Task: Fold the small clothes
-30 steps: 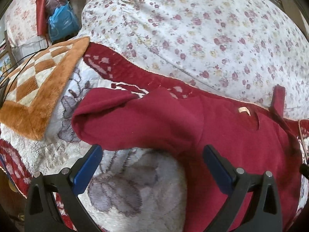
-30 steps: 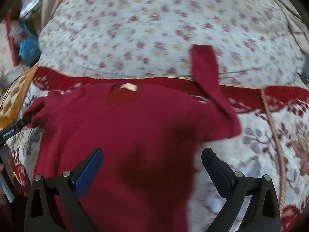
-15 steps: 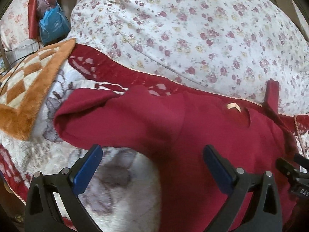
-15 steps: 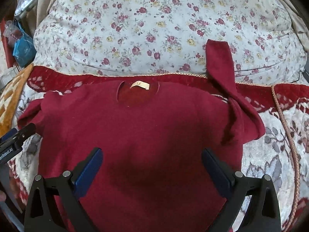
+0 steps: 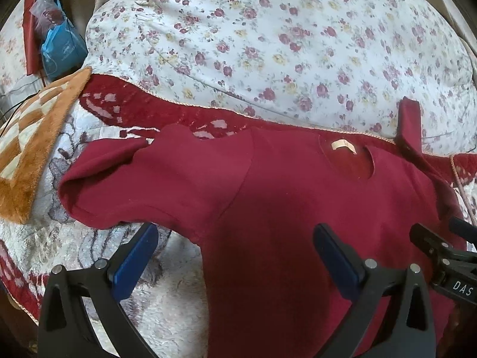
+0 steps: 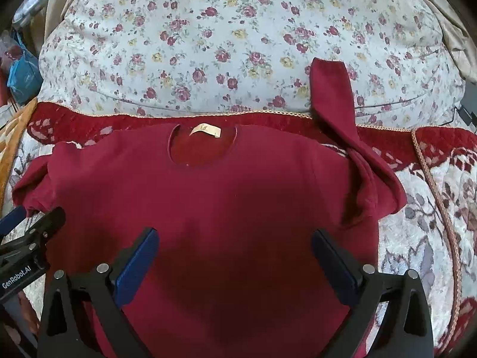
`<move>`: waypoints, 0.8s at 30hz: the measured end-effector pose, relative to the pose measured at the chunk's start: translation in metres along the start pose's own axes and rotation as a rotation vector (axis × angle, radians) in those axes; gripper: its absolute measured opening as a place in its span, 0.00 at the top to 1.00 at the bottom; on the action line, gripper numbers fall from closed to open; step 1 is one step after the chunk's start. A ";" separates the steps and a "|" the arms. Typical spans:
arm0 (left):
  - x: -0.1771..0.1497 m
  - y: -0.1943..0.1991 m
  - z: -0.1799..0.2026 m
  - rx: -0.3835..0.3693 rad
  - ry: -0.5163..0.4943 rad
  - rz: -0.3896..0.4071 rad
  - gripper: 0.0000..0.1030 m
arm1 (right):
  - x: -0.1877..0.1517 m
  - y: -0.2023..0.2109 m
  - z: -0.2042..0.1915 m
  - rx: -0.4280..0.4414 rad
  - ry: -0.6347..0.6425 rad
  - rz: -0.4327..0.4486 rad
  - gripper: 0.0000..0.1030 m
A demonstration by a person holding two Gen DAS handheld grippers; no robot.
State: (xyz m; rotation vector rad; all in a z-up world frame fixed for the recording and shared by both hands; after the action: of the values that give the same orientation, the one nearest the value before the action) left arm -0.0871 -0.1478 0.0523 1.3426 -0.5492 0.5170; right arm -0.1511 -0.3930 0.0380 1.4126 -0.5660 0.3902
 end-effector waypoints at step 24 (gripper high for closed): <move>0.004 -0.005 -0.005 0.025 0.005 0.001 0.00 | 0.000 -0.009 -0.013 0.037 0.015 -0.019 0.00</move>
State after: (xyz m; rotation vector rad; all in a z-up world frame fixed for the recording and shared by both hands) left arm -0.0811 -0.1434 0.0504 1.3644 -0.5412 0.5298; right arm -0.1438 -0.3811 0.0298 1.4480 -0.5349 0.3974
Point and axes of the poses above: each gripper's, at about its wrist camera, not at the fingertips, and y roughly against the way its jaws point, z to its right, x to its top, the point moved 2 cm from there along -y, roughly the way its jaws point, and after that the axes turned 12 degrees about y, right-handed, at the moved point
